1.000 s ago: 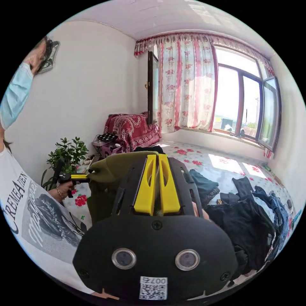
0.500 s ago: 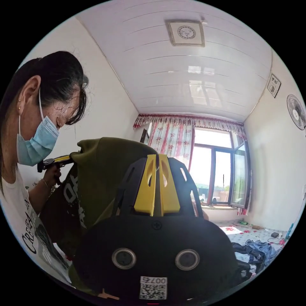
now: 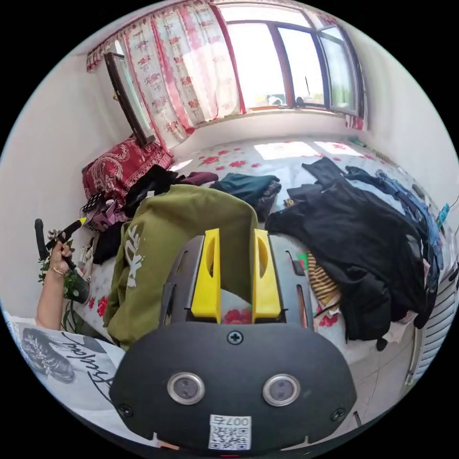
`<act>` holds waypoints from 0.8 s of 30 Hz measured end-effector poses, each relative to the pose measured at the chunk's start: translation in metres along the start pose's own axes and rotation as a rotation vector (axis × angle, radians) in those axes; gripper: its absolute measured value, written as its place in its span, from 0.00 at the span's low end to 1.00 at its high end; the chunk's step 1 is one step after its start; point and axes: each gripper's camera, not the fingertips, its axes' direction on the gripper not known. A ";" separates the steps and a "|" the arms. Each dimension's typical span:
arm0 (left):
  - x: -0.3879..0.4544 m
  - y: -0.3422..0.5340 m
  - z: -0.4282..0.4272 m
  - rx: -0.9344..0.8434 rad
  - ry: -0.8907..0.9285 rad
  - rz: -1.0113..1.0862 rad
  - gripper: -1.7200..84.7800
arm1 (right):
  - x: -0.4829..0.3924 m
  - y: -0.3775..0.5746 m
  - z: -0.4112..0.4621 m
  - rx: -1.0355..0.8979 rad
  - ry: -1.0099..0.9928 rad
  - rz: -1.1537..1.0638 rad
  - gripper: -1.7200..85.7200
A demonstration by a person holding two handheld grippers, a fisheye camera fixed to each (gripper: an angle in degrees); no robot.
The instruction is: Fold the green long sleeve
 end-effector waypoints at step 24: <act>-0.115 -0.029 -0.036 -0.295 -0.230 -0.055 0.08 | 0.081 -0.099 0.007 -0.129 0.515 0.281 0.08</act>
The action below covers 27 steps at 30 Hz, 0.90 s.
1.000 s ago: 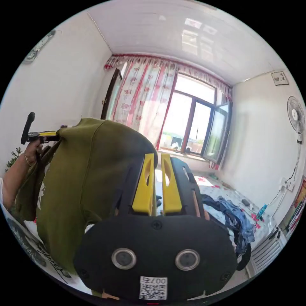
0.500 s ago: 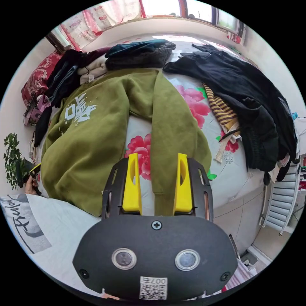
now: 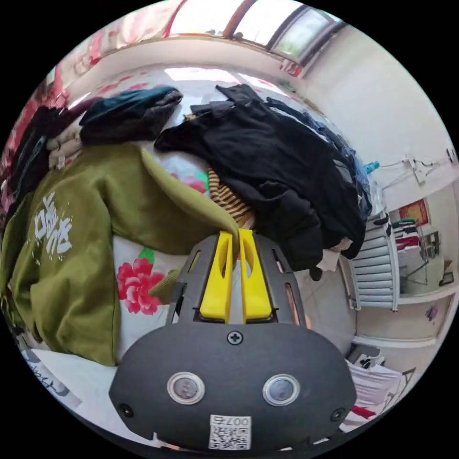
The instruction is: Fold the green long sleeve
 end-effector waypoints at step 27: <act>0.073 0.019 0.115 -0.354 0.200 0.070 0.08 | -0.123 0.149 0.048 -0.630 -0.869 -0.455 0.07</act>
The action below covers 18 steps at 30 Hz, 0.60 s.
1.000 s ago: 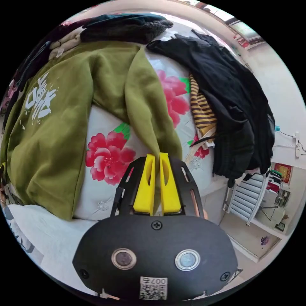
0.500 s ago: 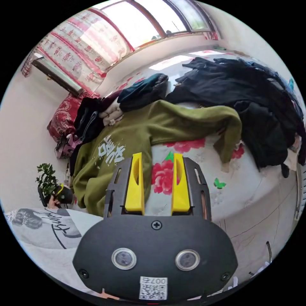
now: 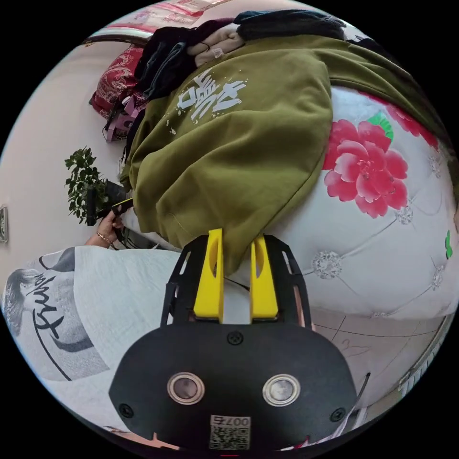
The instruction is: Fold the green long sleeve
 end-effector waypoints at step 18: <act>-0.082 0.146 0.008 -0.047 0.228 -0.427 0.09 | 0.016 0.103 -0.004 -0.035 0.079 0.158 0.08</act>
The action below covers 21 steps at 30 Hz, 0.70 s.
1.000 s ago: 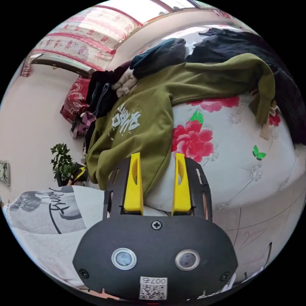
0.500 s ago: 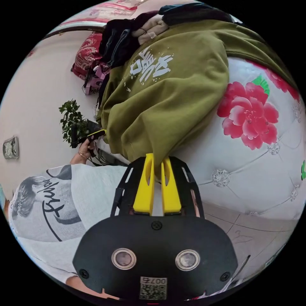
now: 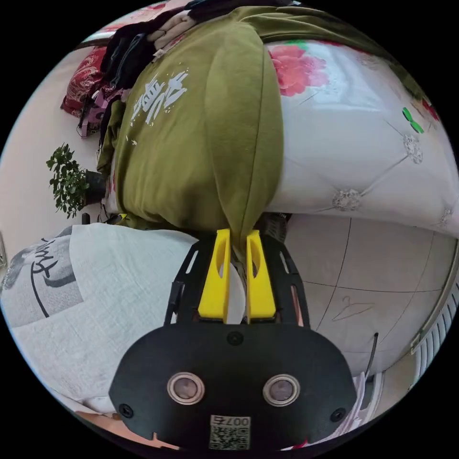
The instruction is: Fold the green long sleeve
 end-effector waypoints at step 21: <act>0.028 0.008 -0.068 0.253 -0.022 0.026 0.11 | 0.068 -0.059 -0.188 0.605 0.464 0.296 0.13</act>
